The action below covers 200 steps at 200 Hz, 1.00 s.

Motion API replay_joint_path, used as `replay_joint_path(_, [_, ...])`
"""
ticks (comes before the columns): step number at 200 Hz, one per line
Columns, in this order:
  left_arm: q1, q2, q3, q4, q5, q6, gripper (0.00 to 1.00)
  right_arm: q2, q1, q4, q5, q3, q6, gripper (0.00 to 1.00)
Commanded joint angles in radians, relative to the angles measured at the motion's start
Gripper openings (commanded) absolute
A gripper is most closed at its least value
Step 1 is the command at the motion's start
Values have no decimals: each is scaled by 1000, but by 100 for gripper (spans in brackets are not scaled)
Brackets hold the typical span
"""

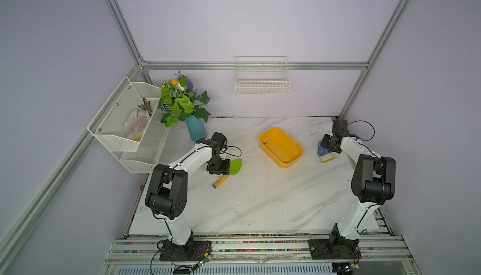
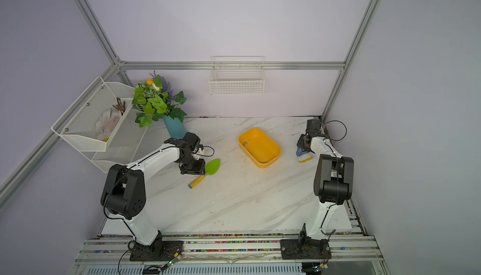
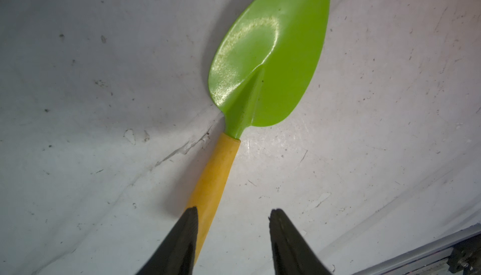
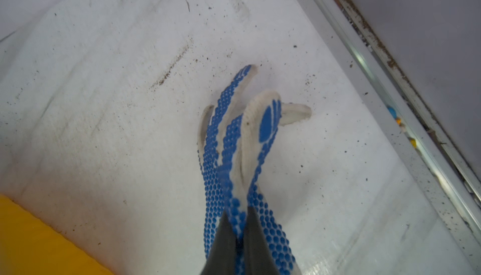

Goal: Take out the screws from the storage box
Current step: Move the distractor to the center of the board.

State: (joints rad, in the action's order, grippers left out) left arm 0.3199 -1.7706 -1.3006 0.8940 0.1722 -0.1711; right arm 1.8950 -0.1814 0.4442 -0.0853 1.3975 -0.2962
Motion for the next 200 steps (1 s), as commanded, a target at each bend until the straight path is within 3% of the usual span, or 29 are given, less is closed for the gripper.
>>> replay_joint_path(1, [6, -32, -19, 64, 3, 34, 51, 16, -25, -1, 4, 28, 4, 0])
replay_joint_path(56, [28, -104, -21, 145, -77, 50, 55, 1, -38, -25, 19, 32, -3, 0])
replay_joint_path(85, [28, -146, -27, 154, -85, 47, 44, 31, -46, -19, 35, 45, 5, 0])
replay_joint_path(105, [28, -165, -41, 160, -94, 41, 44, 42, -56, -19, 42, 38, 6, 0])
replay_joint_path(111, [28, -168, -44, 162, -95, 41, 47, 45, -59, -19, 46, 35, 5, 6])
replay_joint_path(157, [28, -180, -83, 173, -79, 32, 48, 28, -63, -14, 70, 38, 10, 23])
replay_joint_path(189, [-8, -232, -111, 199, -99, 45, 25, -10, -61, 5, 112, 44, 15, 38])
replay_joint_path(200, [-31, -241, -124, 202, -97, 45, 23, -29, -61, 5, 112, 41, 17, 42])
